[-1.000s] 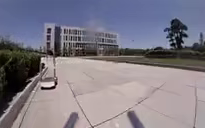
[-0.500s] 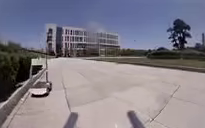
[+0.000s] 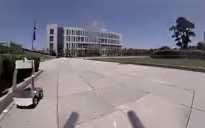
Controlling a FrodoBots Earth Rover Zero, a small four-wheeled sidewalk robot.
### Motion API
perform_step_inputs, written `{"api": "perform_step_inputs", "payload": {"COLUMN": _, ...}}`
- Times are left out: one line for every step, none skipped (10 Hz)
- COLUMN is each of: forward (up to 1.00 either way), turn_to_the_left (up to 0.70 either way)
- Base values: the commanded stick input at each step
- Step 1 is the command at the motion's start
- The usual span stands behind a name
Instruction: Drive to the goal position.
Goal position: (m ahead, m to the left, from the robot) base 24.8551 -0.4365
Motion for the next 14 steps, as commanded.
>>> {"api": "perform_step_inputs", "payload": {"forward": 0.7, "turn_to_the_left": 0.0}}
{"api": "perform_step_inputs", "payload": {"forward": 0.7, "turn_to_the_left": 0.0}}
{"api": "perform_step_inputs", "payload": {"forward": 0.7, "turn_to_the_left": 0.0}}
{"api": "perform_step_inputs", "payload": {"forward": 0.7, "turn_to_the_left": 0.02}}
{"api": "perform_step_inputs", "payload": {"forward": 0.7, "turn_to_the_left": 0.04}}
{"api": "perform_step_inputs", "payload": {"forward": 0.7, "turn_to_the_left": 0.16}}
{"api": "perform_step_inputs", "payload": {"forward": 0.7, "turn_to_the_left": 0.29}}
{"api": "perform_step_inputs", "payload": {"forward": 0.7, "turn_to_the_left": 0.35}}
{"api": "perform_step_inputs", "payload": {"forward": 0.7, "turn_to_the_left": 0.35}}
{"api": "perform_step_inputs", "payload": {"forward": 0.7, "turn_to_the_left": 0.35}}
{"api": "perform_step_inputs", "payload": {"forward": 0.7, "turn_to_the_left": 0.35}}
{"api": "perform_step_inputs", "payload": {"forward": 0.7, "turn_to_the_left": 0.35}}
{"api": "perform_step_inputs", "payload": {"forward": 0.7, "turn_to_the_left": 0.35}}
{"api": "perform_step_inputs", "payload": {"forward": 0.7, "turn_to_the_left": 0.17}}
